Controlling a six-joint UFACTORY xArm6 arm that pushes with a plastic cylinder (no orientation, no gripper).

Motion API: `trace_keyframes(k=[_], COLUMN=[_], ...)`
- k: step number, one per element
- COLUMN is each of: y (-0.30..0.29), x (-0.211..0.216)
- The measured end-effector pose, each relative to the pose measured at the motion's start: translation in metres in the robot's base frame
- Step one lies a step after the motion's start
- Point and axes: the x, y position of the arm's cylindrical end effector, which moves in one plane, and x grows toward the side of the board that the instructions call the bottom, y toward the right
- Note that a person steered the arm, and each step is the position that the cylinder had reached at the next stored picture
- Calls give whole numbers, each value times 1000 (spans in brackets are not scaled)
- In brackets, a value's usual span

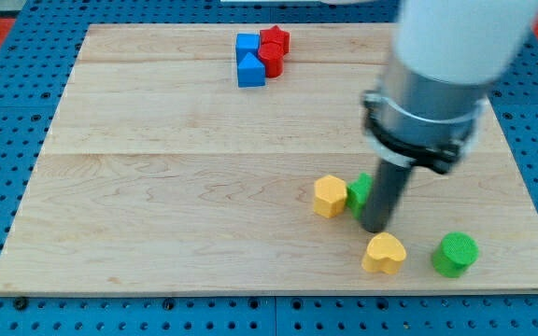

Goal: Push the green star to the top left

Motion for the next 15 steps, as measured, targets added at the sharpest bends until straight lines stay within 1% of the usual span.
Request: trace_keyframes(k=[1, 2, 4, 5, 6, 8, 9, 10, 11, 12, 13, 14, 15], y=[-4, 50, 79, 86, 68, 49, -1, -102, -218, -242, -257, -184, -155], x=[-46, -60, -59, -73, -79, -81, -94, -131, -181, -202, -156, -154, -176])
